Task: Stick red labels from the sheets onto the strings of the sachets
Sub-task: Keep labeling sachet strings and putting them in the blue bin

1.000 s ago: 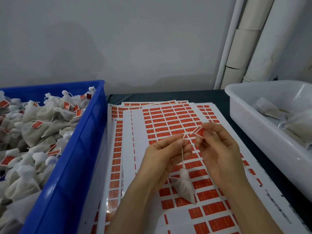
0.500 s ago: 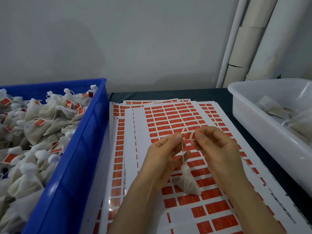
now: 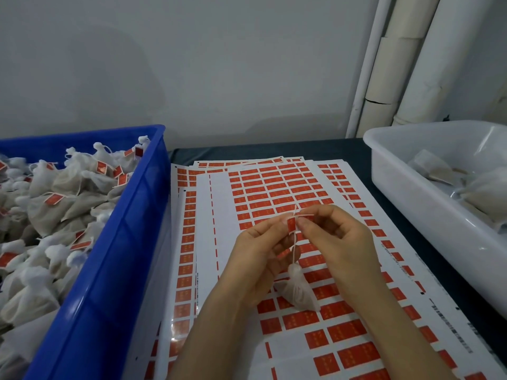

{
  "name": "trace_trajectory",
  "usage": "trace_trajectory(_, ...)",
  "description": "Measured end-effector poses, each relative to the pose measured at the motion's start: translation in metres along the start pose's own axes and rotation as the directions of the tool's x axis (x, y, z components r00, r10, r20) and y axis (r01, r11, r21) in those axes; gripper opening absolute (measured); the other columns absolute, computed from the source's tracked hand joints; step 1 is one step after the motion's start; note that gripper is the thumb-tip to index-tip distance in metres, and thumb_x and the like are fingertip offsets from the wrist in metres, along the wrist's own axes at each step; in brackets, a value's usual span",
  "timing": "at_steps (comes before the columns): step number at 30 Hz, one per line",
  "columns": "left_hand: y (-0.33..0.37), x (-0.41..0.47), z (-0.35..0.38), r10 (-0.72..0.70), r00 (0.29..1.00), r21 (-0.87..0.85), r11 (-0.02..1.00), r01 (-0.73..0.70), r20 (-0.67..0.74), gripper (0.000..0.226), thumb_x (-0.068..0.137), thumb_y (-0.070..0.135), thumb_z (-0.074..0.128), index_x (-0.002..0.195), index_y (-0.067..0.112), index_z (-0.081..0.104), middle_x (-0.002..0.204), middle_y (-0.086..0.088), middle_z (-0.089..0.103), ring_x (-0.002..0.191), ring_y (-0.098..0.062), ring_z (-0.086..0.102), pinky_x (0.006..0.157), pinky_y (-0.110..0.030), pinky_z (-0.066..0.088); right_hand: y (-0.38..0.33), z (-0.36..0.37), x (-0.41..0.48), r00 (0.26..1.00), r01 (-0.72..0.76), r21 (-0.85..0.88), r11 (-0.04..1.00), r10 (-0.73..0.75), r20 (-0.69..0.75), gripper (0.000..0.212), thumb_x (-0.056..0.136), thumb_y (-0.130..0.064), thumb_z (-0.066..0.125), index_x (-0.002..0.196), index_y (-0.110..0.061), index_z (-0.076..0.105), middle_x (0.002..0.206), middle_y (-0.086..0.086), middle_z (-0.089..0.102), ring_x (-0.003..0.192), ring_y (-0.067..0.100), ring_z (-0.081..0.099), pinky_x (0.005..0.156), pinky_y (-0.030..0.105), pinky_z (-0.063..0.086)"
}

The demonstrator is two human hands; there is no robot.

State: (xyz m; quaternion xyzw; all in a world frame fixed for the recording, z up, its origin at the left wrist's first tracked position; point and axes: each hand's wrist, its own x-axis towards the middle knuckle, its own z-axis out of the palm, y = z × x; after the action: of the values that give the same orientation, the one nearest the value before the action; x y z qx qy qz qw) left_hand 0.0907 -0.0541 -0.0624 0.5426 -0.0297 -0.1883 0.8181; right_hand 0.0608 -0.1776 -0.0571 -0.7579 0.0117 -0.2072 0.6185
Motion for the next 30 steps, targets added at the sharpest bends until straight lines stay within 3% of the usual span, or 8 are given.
trace_trajectory(7, 0.0, 0.0, 0.0, 0.037, 0.999, 0.024, 0.999, -0.037, 0.021, 0.026, 0.072, 0.028, 0.064, 0.091, 0.014, 0.075, 0.079, -0.004, 0.071, 0.072, -0.015, 0.068, 0.064, -0.028, 0.055, 0.001, 0.0, 0.0, 1.0, -0.009, -0.011, 1.0, 0.009, -0.011, 0.027, 0.062, -0.052, 0.058, 0.084, -0.036, 0.061, 0.085, -0.031, 0.062, 0.083, -0.014, 0.058, 0.058, -0.002, 0.041)
trace_trajectory(13, -0.001, -0.002, 0.003, 0.083, 0.996, 0.049, 0.995, -0.083, 0.012, 0.02, 0.081, 0.028, 0.06, 0.091, 0.018, 0.075, 0.092, -0.005, 0.073, 0.086, -0.019, 0.07, 0.069, -0.028, 0.056, 0.004, 0.0, 0.0, 0.999, -0.009, -0.015, 1.0, 0.008, -0.041, 0.016, 0.069, -0.046, 0.062, 0.082, -0.037, 0.06, 0.083, -0.035, 0.062, 0.084, -0.015, 0.058, 0.058, -0.002, 0.041)
trace_trajectory(16, 0.0, -0.003, 0.005, 0.104, 0.995, 0.088, 0.991, -0.103, -0.002, 0.031, 0.076, 0.042, 0.059, 0.095, 0.021, 0.073, 0.096, 0.001, 0.074, 0.091, -0.016, 0.07, 0.07, -0.026, 0.056, 0.007, 0.0, 0.001, 0.998, -0.004, -0.021, 1.0, 0.002, -0.069, 0.008, 0.076, -0.037, 0.066, 0.08, -0.037, 0.06, 0.08, -0.038, 0.06, 0.084, -0.017, 0.056, 0.058, -0.003, 0.04)
trace_trajectory(19, -0.004, -0.004, 0.009, 0.186, 0.983, 0.215, 0.959, -0.183, 0.004, 0.031, 0.065, 0.051, 0.062, 0.089, 0.036, 0.074, 0.096, 0.01, 0.073, 0.093, -0.011, 0.069, 0.074, -0.027, 0.058, 0.009, -0.001, 0.002, 0.994, -0.003, -0.014, 1.0, 0.001, -0.107, 0.008, 0.077, -0.035, 0.067, 0.08, -0.037, 0.06, 0.081, -0.036, 0.061, 0.083, -0.015, 0.057, 0.058, -0.002, 0.042)
trace_trajectory(21, -0.005, -0.005, 0.011, 0.241, 0.97, 0.288, 0.931, -0.225, -0.019, 0.025, 0.065, 0.047, 0.065, 0.088, 0.04, 0.073, 0.093, 0.014, 0.073, 0.09, -0.007, 0.069, 0.071, -0.024, 0.056, 0.009, -0.002, 0.002, 0.994, 0.003, -0.017, 1.0, -0.005, -0.111, 0.008, 0.079, -0.034, 0.066, 0.08, -0.037, 0.06, 0.082, -0.036, 0.061, 0.085, -0.015, 0.057, 0.058, -0.002, 0.042)
trace_trajectory(26, -0.005, 0.0, 0.009, 0.297, 0.94, 0.262, 0.933, -0.248, -0.167, 0.025, 0.067, 0.043, 0.063, 0.091, 0.042, 0.07, 0.088, 0.017, 0.072, 0.082, -0.004, 0.07, 0.066, -0.022, 0.057, 0.007, -0.002, 0.001, 0.997, 0.013, 0.007, 1.0, -0.013, -0.07, 0.005, 0.079, -0.035, 0.062, 0.08, -0.04, 0.06, 0.081, -0.039, 0.061, 0.086, -0.015, 0.057, 0.061, -0.001, 0.042)
trace_trajectory(30, -0.007, 0.004, 0.006, 0.31, 0.906, 0.265, 0.935, -0.235, -0.288, 0.024, 0.074, 0.036, 0.07, 0.096, 0.029, 0.065, 0.084, 0.014, 0.073, 0.077, -0.007, 0.071, 0.062, -0.02, 0.056, 0.005, 0.0, 0.0, 0.998, 0.019, 0.007, 1.0, -0.019, -0.052, 0.007, 0.074, -0.042, 0.06, 0.081, -0.04, 0.06, 0.08, -0.041, 0.059, 0.085, -0.018, 0.056, 0.059, -0.003, 0.04)
